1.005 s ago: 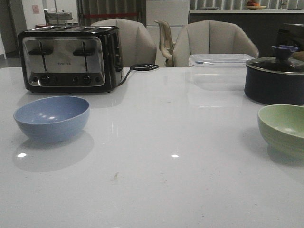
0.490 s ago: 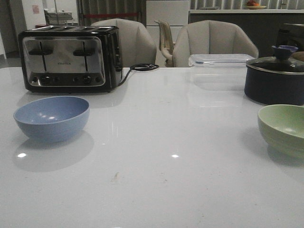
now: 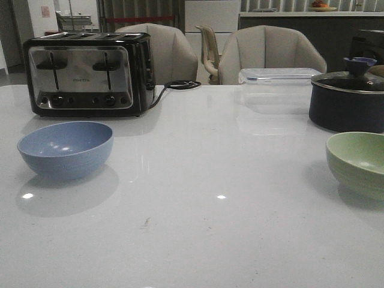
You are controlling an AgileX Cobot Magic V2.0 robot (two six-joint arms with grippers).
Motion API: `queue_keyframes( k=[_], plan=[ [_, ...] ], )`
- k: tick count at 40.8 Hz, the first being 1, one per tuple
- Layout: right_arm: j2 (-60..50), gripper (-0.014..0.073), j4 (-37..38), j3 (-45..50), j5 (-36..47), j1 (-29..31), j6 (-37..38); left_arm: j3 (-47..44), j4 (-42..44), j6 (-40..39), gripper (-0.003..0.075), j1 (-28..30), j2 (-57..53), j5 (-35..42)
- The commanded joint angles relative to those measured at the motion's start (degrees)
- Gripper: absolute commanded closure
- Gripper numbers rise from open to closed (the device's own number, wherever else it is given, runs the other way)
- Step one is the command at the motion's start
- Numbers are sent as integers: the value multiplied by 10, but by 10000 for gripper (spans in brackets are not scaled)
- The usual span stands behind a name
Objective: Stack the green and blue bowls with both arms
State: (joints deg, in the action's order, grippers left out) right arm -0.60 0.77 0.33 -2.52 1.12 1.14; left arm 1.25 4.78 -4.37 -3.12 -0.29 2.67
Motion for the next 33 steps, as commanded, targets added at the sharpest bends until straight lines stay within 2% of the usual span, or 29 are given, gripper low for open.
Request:
queue_keyframes(
  k=[1, 7, 21, 25, 33],
  plan=[
    [-11, 555, 6, -63, 55, 3, -2, 53, -3, 0, 621, -2, -9, 65],
    [4, 555, 6, -162, 13, 3, -2, 149, -3, 0, 621, -2, 5, 23],
    [153, 555, 6, -375, -147, 3, -2, 369, -8, 0, 621, -2, 140, -221],
    [196, 555, 6, -406, -196, 3, -2, 397, -18, 0, 621, -2, 182, -274],
    [273, 555, 6, -412, -275, 3, -2, 397, -28, 0, 621, -2, 253, -326]
  ],
)
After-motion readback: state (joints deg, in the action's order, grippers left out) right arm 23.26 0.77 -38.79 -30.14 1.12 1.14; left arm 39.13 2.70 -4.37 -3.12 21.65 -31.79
